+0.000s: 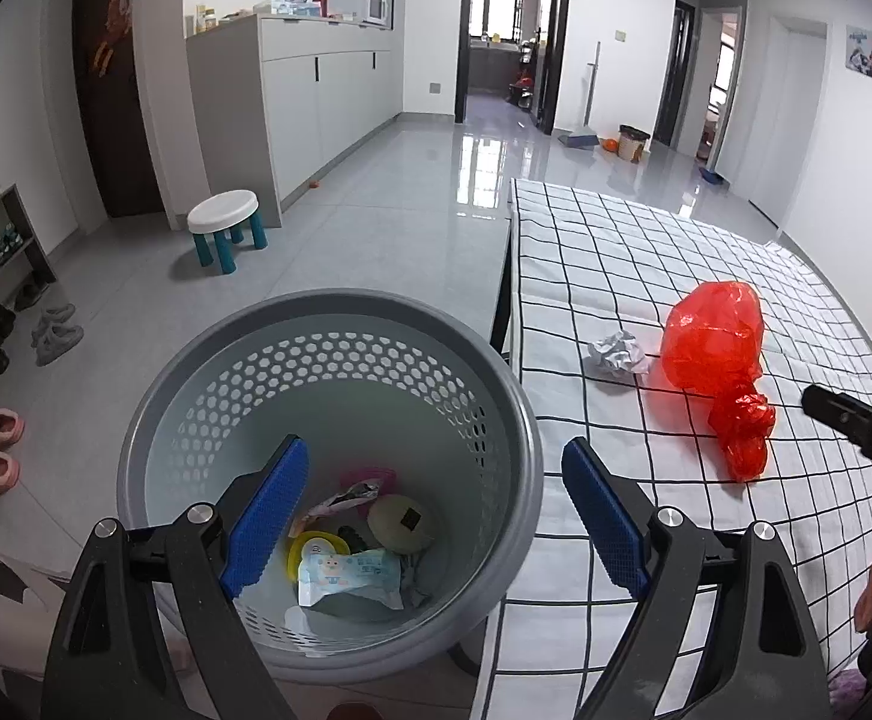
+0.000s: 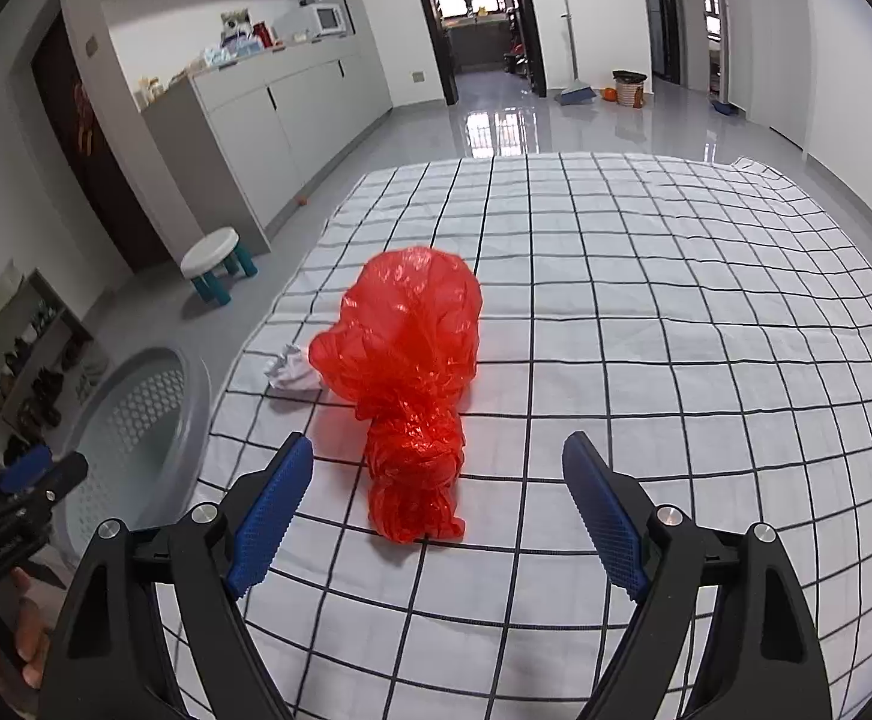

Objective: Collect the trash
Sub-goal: 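Move both open grippers away from the basket back over the mat, then grasp the red plastic bag with the right gripper while the left gripper grasps the crumpled white paper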

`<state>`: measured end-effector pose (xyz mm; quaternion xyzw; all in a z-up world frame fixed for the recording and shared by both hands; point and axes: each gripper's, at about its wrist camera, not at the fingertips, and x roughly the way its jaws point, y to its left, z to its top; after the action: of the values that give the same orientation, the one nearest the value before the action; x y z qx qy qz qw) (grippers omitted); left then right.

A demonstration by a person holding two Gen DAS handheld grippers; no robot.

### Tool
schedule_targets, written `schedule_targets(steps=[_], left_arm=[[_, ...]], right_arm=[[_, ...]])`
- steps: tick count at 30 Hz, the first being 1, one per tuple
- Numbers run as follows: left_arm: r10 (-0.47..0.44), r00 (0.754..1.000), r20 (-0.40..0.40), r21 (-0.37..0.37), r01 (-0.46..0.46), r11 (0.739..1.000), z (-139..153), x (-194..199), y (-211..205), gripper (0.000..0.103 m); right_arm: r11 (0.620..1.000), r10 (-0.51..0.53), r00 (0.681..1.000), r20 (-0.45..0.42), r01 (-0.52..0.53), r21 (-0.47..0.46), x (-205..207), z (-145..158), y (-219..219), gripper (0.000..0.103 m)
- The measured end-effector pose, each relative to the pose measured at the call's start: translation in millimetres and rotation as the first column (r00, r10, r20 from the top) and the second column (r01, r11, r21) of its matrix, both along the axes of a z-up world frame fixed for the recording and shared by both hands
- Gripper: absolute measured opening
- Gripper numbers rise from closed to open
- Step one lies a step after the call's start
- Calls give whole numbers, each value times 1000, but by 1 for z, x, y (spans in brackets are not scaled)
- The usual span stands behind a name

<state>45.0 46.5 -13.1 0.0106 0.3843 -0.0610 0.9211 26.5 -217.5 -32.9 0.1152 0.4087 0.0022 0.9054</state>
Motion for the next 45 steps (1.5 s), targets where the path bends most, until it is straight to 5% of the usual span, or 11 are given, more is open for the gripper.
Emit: schedule_targets(steps=[26, 30, 45], left_arm=[[-50, 998, -43, 18, 50, 999, -14, 10, -29, 85], [-65, 996, -68, 5, 65, 998, -18, 14, -39, 85], [-116, 988, -99, 30, 119, 992, -26, 45, -88, 85]], right_arm=[[996, 45, 990, -135, -56, -75, 72, -50, 24, 81], [995, 58, 987, -147, -69, -66, 74, -48, 25, 42], [996, -27, 999, -42, 30, 83, 71, -7, -15, 40]])
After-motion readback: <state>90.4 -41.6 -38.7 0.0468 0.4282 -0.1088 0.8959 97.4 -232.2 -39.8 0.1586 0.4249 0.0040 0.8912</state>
